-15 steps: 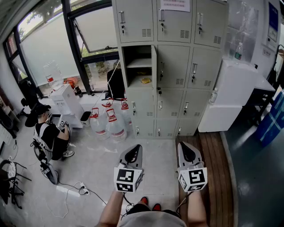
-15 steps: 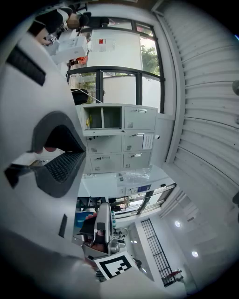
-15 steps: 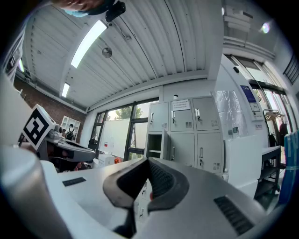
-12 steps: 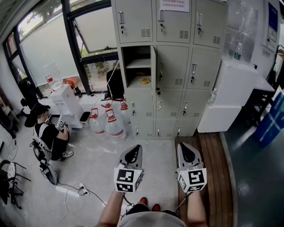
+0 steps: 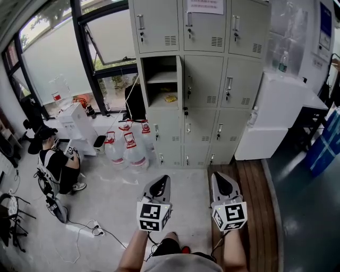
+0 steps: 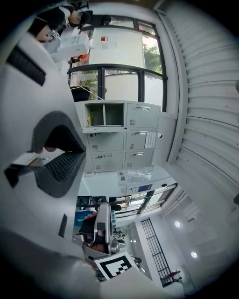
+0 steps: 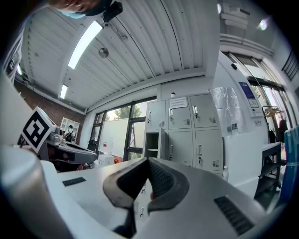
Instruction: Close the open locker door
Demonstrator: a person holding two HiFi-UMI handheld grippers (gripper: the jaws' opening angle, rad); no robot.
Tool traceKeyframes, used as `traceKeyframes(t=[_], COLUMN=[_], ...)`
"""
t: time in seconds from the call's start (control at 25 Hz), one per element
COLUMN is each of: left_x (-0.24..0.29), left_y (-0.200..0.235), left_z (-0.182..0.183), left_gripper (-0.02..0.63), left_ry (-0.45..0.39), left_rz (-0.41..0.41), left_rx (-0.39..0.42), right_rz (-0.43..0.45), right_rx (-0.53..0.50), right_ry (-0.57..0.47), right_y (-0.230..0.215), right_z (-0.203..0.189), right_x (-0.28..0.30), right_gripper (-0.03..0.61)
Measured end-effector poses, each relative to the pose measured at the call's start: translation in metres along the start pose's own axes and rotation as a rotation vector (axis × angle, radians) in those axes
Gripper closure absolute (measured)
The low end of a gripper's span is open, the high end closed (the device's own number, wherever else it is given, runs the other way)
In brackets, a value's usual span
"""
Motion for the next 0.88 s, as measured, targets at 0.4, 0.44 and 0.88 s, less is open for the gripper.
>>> traceKeyframes(t=[0.4, 0.44, 0.88], left_x=[0.073, 0.083, 0.209], left_y=[0.032, 0.038, 0.107], left_z=[0.007, 0.009, 0.034], left_gripper=[0.591, 0.592, 0.591], left_ry=[-0.004, -0.004, 0.009], left_rz=[0.018, 0.019, 0.011], left_rx=[0.003, 0.003, -0.008], right_rz=[0.018, 0.02, 0.059], right_rx=[0.013, 0.013, 0.029], right_ry=[-0.012, -0.014, -0.006], right_y=[-0.031, -0.034, -0.074], right_z=[-0.011, -0.01, -0.006], right_x=[0.073, 0.084, 0.231], right_gripper=[0.569, 0.569, 0.569])
Point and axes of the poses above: the fingertips, and each gripper's own axes: x forward along the fingers, y to its left, z out of its top, the point moved 6 cm from there along -x, backward along the fingers, and after that the axes turned 2 degrees about y, right-handed, at the moved point
